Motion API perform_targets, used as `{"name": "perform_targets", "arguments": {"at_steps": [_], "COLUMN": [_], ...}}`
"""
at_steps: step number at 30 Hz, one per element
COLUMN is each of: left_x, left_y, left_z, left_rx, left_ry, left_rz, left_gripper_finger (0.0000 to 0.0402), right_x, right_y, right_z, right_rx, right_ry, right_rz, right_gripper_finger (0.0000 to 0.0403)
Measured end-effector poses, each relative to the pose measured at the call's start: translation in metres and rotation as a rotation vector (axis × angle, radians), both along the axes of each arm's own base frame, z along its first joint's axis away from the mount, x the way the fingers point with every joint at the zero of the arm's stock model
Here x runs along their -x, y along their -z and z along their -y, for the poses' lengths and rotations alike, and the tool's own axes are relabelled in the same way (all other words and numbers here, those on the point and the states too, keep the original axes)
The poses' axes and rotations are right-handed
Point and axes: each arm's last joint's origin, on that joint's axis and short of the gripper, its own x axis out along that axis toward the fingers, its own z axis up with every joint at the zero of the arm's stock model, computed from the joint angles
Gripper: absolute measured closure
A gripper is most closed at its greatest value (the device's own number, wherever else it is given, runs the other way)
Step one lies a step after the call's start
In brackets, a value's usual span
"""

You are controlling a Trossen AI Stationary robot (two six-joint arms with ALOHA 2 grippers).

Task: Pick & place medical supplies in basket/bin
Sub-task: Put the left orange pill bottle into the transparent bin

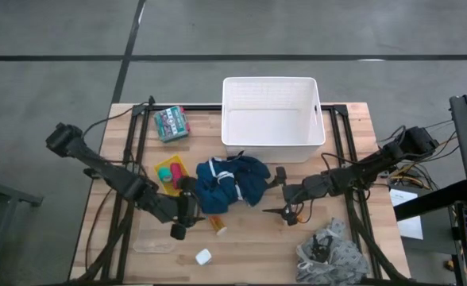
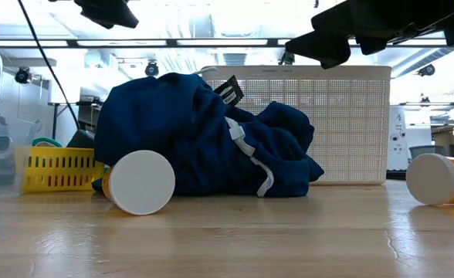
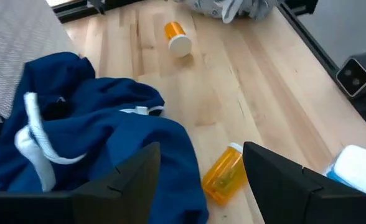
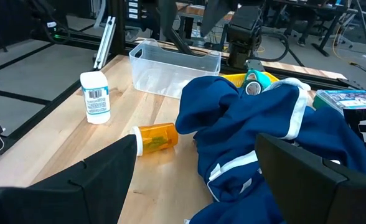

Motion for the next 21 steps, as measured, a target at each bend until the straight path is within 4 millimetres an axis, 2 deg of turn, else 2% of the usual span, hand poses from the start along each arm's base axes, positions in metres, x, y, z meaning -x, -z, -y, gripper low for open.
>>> {"name": "perform_targets", "arguments": {"at_steps": [5,10,14,21], "left_x": [-0.007,-0.02,-0.025,-0.041], "left_y": [0.004,0.01,0.017,0.017], "left_z": [0.004,0.012,0.016,0.026], "left_rx": [-0.013,-0.032,-0.058,-0.029], "left_ry": [0.005,0.046,0.071,0.094], "left_rz": [-0.012,0.047,-0.018,-0.133], "left_gripper_finger": [0.0164,0.0164,0.0164,0.0164], "right_x": [0.0,0.0,0.0,0.0], "right_y": [0.0,0.0,0.0,0.0], "right_z": [0.0,0.0,0.0,0.0], "right_rx": [0.0,0.0,0.0,-0.002], "right_ry": [0.0,0.0,0.0,0.0], "right_rz": [0.0,0.0,0.0,0.0], "right_gripper_finger": [0.0078,0.0078,0.0078,0.0078]}}
